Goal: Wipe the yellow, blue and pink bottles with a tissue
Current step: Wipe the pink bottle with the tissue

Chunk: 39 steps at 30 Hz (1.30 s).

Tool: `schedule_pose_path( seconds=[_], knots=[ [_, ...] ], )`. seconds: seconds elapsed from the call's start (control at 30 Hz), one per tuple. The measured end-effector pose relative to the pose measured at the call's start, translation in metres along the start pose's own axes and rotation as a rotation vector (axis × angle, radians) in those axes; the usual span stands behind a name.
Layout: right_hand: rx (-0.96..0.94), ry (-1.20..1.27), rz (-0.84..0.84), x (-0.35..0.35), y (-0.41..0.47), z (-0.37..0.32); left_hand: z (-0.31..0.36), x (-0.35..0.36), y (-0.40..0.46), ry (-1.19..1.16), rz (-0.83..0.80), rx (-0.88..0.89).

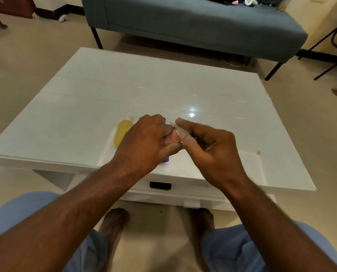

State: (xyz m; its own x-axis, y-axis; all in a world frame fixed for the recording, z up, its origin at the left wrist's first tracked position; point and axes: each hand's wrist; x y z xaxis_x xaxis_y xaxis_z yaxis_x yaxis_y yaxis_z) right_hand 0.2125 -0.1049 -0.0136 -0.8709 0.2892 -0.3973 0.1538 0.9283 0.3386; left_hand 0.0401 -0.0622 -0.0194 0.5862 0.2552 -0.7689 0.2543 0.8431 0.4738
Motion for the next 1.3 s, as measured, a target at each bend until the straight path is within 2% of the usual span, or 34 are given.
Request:
schedule_pose_path(
  seconds=[0.1, 0.17, 0.33, 0.47, 0.53, 0.6, 0.7, 0.77, 0.87, 1.0, 1.13, 1.3],
  knots=[
    [-0.033, -0.065, -0.147, 0.004, -0.004, 0.003, -0.005, 0.001, -0.002, 0.009, 0.017, 0.004],
    [-0.024, -0.122, -0.167, 0.007, -0.005, 0.003, -0.006, 0.002, -0.002, 0.016, 0.001, 0.019],
    [-0.047, -0.122, 0.008, 0.007, -0.005, 0.001, -0.001, 0.003, -0.007, 0.035, 0.078, 0.103],
    [-0.062, -0.169, 0.041, 0.003, -0.006, 0.001, 0.001, 0.007, -0.012, 0.034, 0.092, 0.089],
    [-0.044, -0.113, 0.036, -0.003, -0.003, 0.0, 0.002, 0.006, -0.011, -0.042, 0.051, 0.009],
    [0.025, 0.072, 0.024, -0.01, 0.003, -0.003, 0.007, 0.001, -0.009, -0.197, 0.01, -0.1],
    [0.15, 0.329, 0.132, -0.016, 0.01, -0.005, 0.019, -0.001, -0.003, -0.411, -0.068, -0.271],
    [0.218, 0.347, 0.174, -0.017, 0.013, -0.003, 0.024, 0.002, -0.003, -0.613, -0.15, -0.478],
    [0.27, 0.279, 0.058, -0.012, 0.011, 0.004, 0.028, 0.003, -0.001, -0.859, -0.188, -0.755],
    [0.152, 0.154, -0.017, -0.004, 0.006, 0.005, 0.026, 0.0, 0.005, -0.817, -0.054, -0.88],
    [0.071, 0.095, 0.03, 0.006, 0.001, 0.006, 0.022, 0.0, 0.006, -0.778, 0.036, -0.84],
    [-0.014, 0.041, 0.05, 0.016, -0.008, 0.005, 0.015, 0.001, 0.005, -0.72, 0.13, -0.875]
  ],
)
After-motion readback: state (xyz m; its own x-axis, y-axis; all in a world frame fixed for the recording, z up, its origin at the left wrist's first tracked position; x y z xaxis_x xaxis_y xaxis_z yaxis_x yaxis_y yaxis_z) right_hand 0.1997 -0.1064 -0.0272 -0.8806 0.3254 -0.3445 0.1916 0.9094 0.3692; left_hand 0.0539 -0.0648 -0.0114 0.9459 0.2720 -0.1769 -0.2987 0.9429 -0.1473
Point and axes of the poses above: each hand's wrist, its own y-axis towards the middle knuckle, its own x-axis out of the palm, z = x × y, and after that the axes turned 10 degrees about z, right-handed
